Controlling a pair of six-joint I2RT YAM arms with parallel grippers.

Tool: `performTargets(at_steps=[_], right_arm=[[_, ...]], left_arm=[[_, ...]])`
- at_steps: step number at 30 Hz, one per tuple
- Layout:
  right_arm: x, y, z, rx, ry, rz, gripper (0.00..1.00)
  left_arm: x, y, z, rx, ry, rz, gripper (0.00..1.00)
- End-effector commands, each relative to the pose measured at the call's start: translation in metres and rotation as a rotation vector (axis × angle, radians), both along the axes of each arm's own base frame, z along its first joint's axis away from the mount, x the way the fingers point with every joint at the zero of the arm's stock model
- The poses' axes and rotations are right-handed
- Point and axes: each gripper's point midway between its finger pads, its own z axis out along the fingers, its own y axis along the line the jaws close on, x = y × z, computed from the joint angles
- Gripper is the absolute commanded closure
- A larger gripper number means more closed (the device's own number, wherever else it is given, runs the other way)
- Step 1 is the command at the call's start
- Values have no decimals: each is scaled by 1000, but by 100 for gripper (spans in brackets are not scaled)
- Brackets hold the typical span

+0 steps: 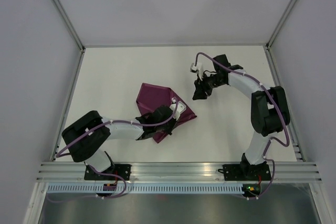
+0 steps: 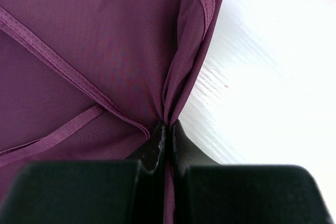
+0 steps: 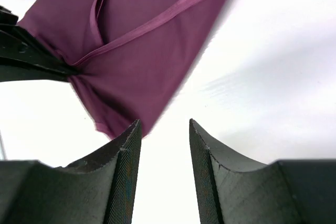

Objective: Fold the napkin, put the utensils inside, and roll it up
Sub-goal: Roll the napkin with the utensil

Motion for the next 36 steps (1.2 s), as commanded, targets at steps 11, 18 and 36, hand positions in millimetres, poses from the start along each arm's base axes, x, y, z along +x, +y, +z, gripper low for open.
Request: performTargets(at_steps=[11,18,36], right_arm=[[-64,-9,40,130,-424,239,46],[-115,5,24,90,-568,388,44],[-164,43,-35,-44,-729,528,43]], left_arm=[[-54,-10,-16,-68,230,-114,98],[-66,-8,-19,-134,344,-138,98],[-70,-11,-31,-185,537,-146,98]])
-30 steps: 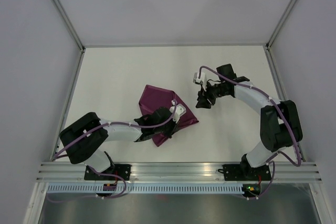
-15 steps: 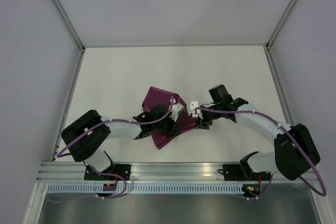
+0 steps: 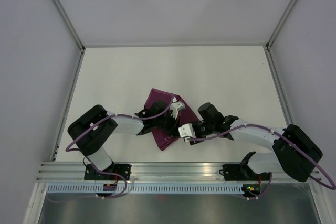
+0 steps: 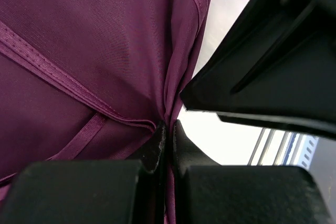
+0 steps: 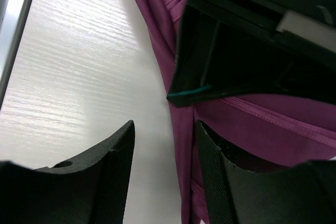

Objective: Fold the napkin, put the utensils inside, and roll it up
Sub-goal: Roll the napkin with the utensil

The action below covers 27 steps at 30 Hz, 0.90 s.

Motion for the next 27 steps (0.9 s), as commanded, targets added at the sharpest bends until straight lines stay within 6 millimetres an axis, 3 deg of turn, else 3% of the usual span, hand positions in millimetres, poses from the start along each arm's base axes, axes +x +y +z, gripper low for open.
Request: performTargets(at_steps=[1,9,27], right_arm=[[13,14,9,43,-152,-3,43],[14,20,-3,-9,-243,-5,44],[6,12,-31,-159,-291,65,59]], left_arm=[[-20,15,-29,91,130,-5,98],[-21,14,-30,78,155,-17,98],[-21,16,-32,59,215,-31,98]])
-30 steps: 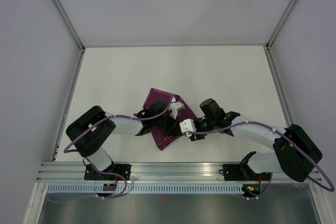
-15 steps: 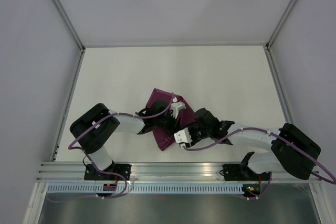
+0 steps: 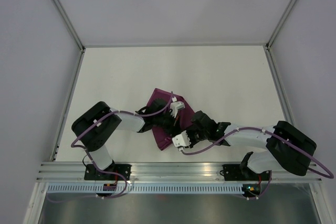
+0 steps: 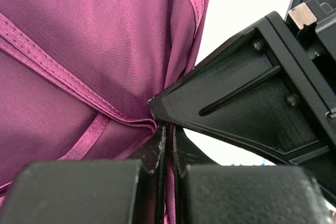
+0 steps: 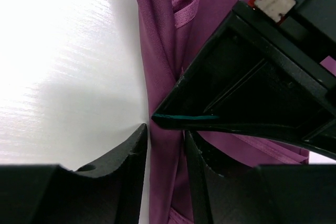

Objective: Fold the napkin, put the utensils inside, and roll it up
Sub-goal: Roll the napkin with the utensil

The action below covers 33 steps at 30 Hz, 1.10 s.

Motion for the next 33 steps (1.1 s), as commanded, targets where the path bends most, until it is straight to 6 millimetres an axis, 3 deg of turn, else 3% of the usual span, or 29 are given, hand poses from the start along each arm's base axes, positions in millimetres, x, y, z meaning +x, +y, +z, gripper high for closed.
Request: performTargets(at_steps=[1,10,15,18,19,25,31,33], right_arm=[[0,0,-8,-52,-33,20,60],[-4,-8,-21,-155,7,33,83],[-13,-12,-26,-234,96,59,87],[-23,-12,-28,-290,182,84,90],[-26,-14,-32,-312,212,87,91],[-34,-10,-32,-369,318,100,94],[-38,-8,-37,-436,414,93,94],[-38,-5,-35,-448,441,95,94]], left_arm=[[-16,19,-30,113,111,12,98],[-10,20,-24,86,107,17,94],[-7,20,-17,70,96,14,85],[-3,22,-13,66,69,27,77],[0,22,-12,63,57,35,70],[14,26,3,47,-18,106,55],[40,45,10,141,-111,264,51],[53,60,9,193,-147,377,50]])
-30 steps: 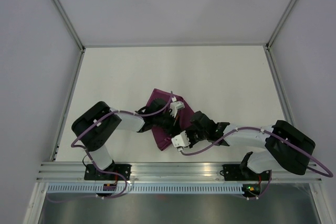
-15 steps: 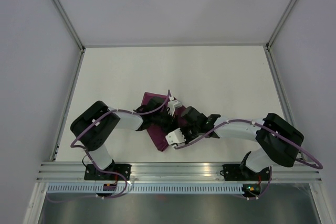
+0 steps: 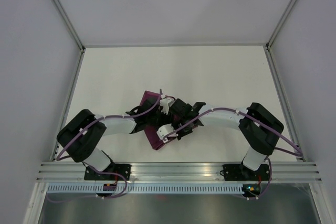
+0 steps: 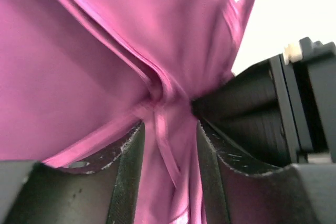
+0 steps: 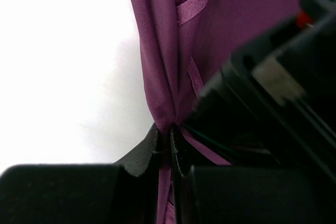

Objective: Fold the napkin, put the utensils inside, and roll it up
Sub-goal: Roll the napkin with the utensil

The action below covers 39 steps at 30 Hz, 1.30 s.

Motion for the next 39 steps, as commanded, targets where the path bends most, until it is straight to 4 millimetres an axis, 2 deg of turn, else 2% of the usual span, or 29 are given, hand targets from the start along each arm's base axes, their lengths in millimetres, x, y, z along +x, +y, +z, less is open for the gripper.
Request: performTargets(at_steps=[1,2,3,4,5,7,8,10,11,12,14,15,17,18,20,21,22,23,24,26,28,29,31,34,35,36,37,38,39], right_arm=[[-47,-26,-33,-149,250,11,94],[-44,-21,-29,-141,254,6,94],[-44,-24,-29,-156,277,-4,94],[-46,-23,-32,-164,303,-5,95],[-42,-19,-29,-157,309,-8,95],[-43,-22,-32,-186,357,-25,95],[-39,-16,-29,-173,368,-28,96],[-38,-21,-34,-210,413,-48,96],[-33,-13,-30,-194,424,-48,96],[-35,-20,-35,-234,468,-62,96],[-32,-16,-31,-249,512,-72,96],[-30,-18,-37,-267,541,-79,96],[-26,-15,-34,-283,572,-90,96],[-24,-15,-34,-282,589,-99,97],[-20,-14,-39,-305,614,-108,97],[-22,-18,-44,-336,642,-119,97],[-21,-19,-46,-350,652,-129,97],[-18,-16,-44,-355,657,-133,97],[-18,-18,-50,-376,680,-145,97],[-14,-14,-51,-378,689,-151,97],[-17,-15,-56,-419,730,-165,97],[-14,-13,-55,-412,722,-169,97],[-13,-11,-58,-427,744,-175,97],[-8,-7,-62,-434,760,-207,97],[-8,-10,-61,-449,774,-214,97],[-9,-10,-65,-460,787,-220,97],[-7,-7,-66,-457,786,-226,98],[-7,-8,-66,-461,793,-232,98],[-6,-8,-67,-463,805,-249,98]], left_arm=[[35,22,17,62,-134,220,49],[47,35,19,98,-174,307,49],[48,46,17,127,-163,375,48],[58,56,32,112,-198,449,46],[67,71,35,140,-227,541,45],[69,96,38,156,-206,672,42],[75,106,51,138,-235,740,42],[70,121,52,147,-226,807,41],[74,130,68,118,-262,870,40],[72,135,70,115,-272,887,40],[71,151,85,77,-320,967,39],[70,155,92,53,-342,980,39],[68,169,97,43,-385,1035,38],[67,173,115,-21,-427,1051,38],[65,182,127,-59,-493,1072,39],[62,184,143,-116,-539,1068,39],[61,185,151,-142,-568,1064,39],[60,186,160,-150,-619,1038,39],[57,185,176,-197,-661,1024,39],[54,180,192,-195,-728,954,39],[48,167,206,-203,-782,869,39],[48,167,209,-192,-803,857,39],[42,152,217,-214,-834,782,40],[34,125,216,-174,-863,655,39],[35,117,211,-122,-875,613,40],[27,102,207,-104,-877,552,40],[27,99,204,-63,-888,551,40],[28,87,196,0,-900,499,40],[20,73,191,17,-906,439,40]])
